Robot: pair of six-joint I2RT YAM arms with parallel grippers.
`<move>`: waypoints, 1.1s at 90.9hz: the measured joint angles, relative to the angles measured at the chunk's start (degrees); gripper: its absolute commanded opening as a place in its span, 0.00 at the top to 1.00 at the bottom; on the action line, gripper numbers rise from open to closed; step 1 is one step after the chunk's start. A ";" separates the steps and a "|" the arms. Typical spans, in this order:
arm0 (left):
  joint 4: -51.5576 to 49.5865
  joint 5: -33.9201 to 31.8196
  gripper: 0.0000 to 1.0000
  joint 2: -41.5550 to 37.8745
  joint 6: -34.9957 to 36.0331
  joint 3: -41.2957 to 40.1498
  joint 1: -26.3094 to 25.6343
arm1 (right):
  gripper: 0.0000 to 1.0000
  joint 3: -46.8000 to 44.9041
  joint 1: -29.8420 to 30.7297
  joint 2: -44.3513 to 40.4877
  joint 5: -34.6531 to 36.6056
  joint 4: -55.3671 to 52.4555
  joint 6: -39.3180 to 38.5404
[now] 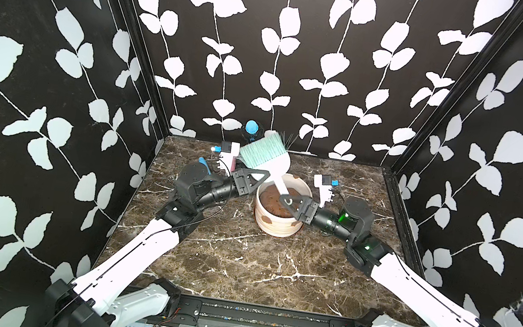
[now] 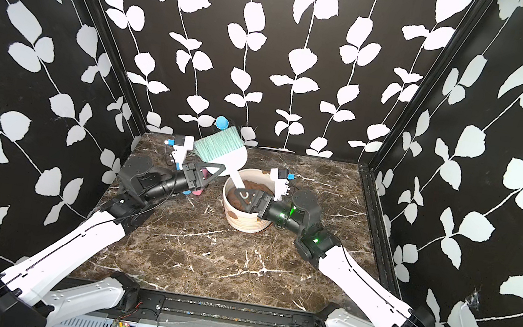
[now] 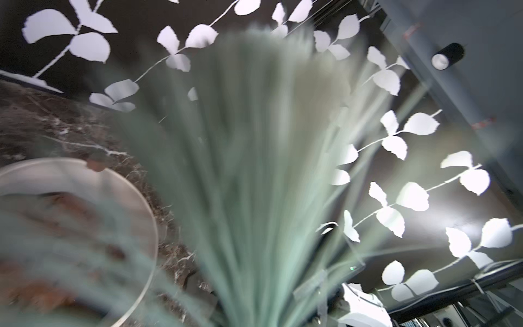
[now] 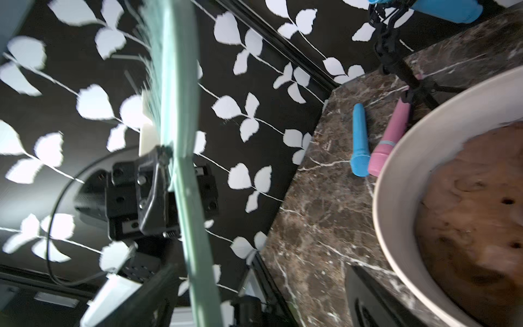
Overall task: Scrub the dried mud off the ceramic pot
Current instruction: Adjust the brush.
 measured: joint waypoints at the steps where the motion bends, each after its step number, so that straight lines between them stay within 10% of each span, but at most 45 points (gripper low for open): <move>1: 0.61 -0.04 1.00 0.07 -0.13 0.00 -0.17 | 0.16 -0.22 0.00 0.20 0.07 1.36 1.18; 23: 7.78 -2.34 1.00 0.50 -3.08 -0.63 -1.79 | 0.26 -0.70 0.94 4.17 2.82 22.73 17.18; 100: 12.79 -7.63 1.00 -0.52 -5.11 -2.67 -3.54 | 0.50 5.27 5.77 7.50 9.31 26.64 10.23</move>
